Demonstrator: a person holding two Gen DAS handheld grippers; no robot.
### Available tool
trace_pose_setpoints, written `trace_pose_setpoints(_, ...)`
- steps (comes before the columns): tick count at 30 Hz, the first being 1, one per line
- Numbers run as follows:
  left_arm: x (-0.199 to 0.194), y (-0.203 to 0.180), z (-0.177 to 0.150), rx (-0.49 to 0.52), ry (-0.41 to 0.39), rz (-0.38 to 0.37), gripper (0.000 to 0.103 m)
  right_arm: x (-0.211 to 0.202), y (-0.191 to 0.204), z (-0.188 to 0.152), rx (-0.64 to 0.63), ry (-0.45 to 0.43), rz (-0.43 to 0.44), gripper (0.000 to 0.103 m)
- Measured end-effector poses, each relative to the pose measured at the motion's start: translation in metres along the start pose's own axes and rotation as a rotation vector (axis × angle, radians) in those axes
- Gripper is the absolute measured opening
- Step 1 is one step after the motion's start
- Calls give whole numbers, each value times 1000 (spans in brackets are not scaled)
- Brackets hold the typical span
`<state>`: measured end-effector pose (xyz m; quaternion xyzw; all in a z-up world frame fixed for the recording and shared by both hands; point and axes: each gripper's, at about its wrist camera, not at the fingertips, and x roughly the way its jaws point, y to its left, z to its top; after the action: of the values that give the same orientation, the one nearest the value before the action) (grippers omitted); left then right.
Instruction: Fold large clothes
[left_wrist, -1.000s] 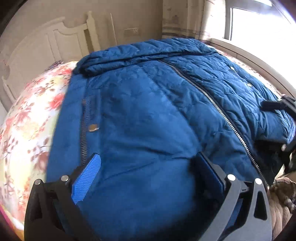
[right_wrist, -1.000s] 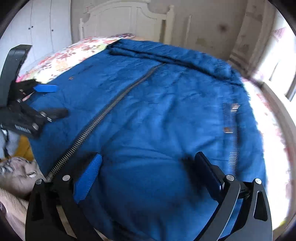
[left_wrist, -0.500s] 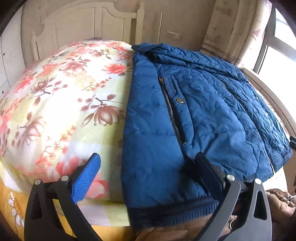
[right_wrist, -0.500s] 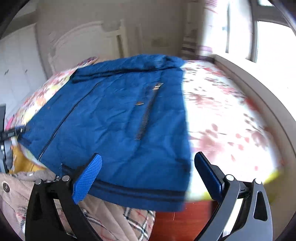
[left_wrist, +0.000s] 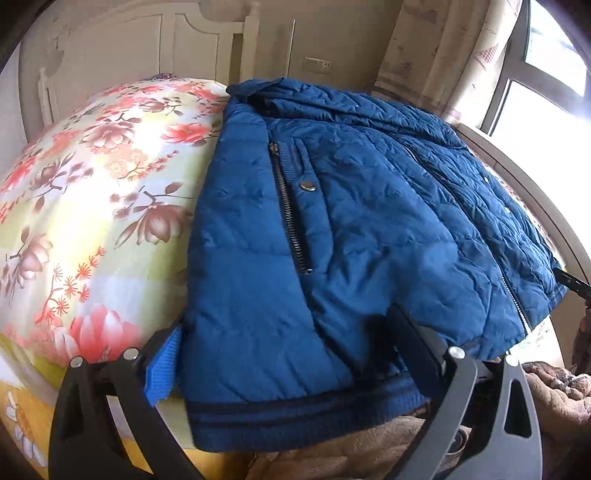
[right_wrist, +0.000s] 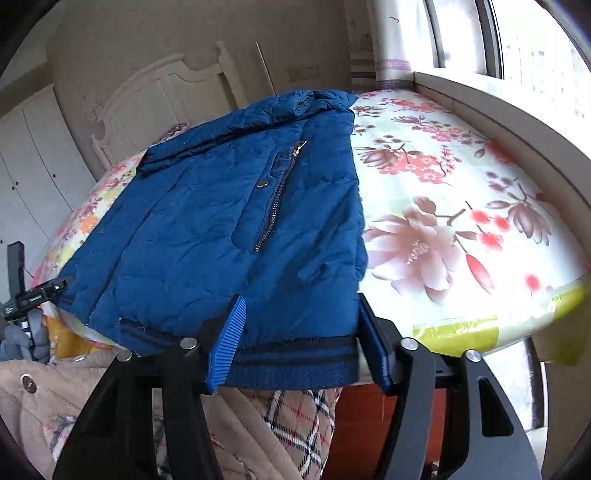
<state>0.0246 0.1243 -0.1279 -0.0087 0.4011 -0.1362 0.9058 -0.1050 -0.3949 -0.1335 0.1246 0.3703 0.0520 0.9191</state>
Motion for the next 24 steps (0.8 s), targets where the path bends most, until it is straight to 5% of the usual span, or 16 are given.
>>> trace_pose_setpoints(6,-4,8,1,-14,22,-35,88,1,1,2,-30,56,18,58)
trace_pose_setpoints(10,5,-1,10,12,26,33,71,16,18,7,-101,10,-68,52)
trace_pose_setpoints(14,2,-3,18,27,-17,-14,26,19,18,6,-114,-44,-49,31)
trace_pose_setpoints(17,-21,-5,14,49,-84,-6,17,1,12,0,-67,-87,5,18)
trace_pose_setpoints(24,-148,-17,16,83,-327,-95,16,-115,31,12,-85,-319,173,15)
